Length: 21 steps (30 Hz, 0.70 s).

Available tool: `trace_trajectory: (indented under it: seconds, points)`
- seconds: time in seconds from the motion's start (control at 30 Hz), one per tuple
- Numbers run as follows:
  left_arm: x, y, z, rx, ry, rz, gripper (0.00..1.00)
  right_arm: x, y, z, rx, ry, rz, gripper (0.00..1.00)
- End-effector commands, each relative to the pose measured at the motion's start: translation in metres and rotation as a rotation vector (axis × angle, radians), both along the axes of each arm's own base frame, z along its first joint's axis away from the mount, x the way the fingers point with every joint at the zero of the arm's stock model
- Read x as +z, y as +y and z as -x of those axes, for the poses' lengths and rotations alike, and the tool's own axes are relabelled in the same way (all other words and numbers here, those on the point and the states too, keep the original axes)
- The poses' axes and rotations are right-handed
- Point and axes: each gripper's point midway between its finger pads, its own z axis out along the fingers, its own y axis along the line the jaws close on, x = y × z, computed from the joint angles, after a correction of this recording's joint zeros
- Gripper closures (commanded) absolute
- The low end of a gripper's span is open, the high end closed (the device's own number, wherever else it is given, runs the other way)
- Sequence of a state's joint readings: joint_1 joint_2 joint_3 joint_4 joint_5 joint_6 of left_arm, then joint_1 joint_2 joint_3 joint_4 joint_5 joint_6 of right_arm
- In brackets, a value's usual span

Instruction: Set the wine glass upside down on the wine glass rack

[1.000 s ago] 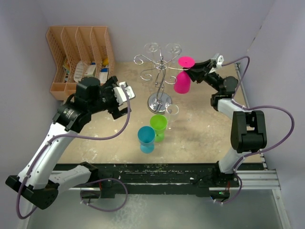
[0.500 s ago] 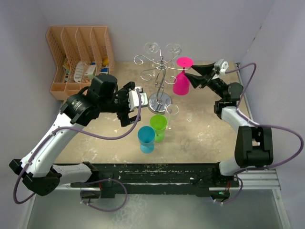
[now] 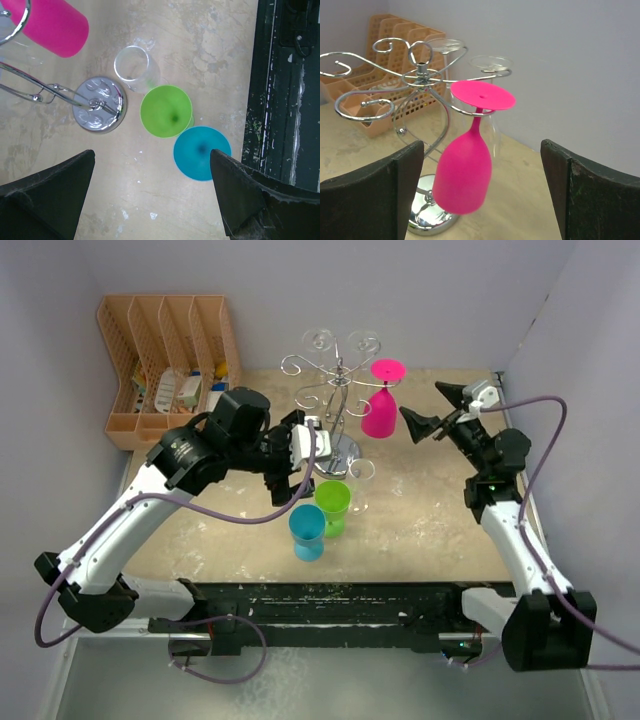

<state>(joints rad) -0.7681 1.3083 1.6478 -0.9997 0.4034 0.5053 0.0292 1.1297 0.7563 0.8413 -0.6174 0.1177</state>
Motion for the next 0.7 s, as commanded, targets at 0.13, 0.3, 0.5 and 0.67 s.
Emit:
trace_trajectory:
  seconds: [0.13,0.3,0.5,0.67]
  points:
    - [0.015,0.003,0.001,0.056,-0.031,0.083,0.01,-0.015,-0.02,0.043,-0.13,0.272,-0.104,0.0]
    - [0.005,0.012,0.005,0.078,-0.025,0.075,0.01,-0.023,0.016,0.08,0.11,0.468,-0.172,0.0]
    - [-0.022,0.026,0.001,0.155,-0.017,0.047,0.0,-0.047,0.032,0.103,0.233,0.578,-0.3,0.0]
    - [-0.048,0.032,-0.003,0.199,0.017,0.001,0.03,-0.055,0.03,0.105,0.206,0.62,-0.313,0.0]
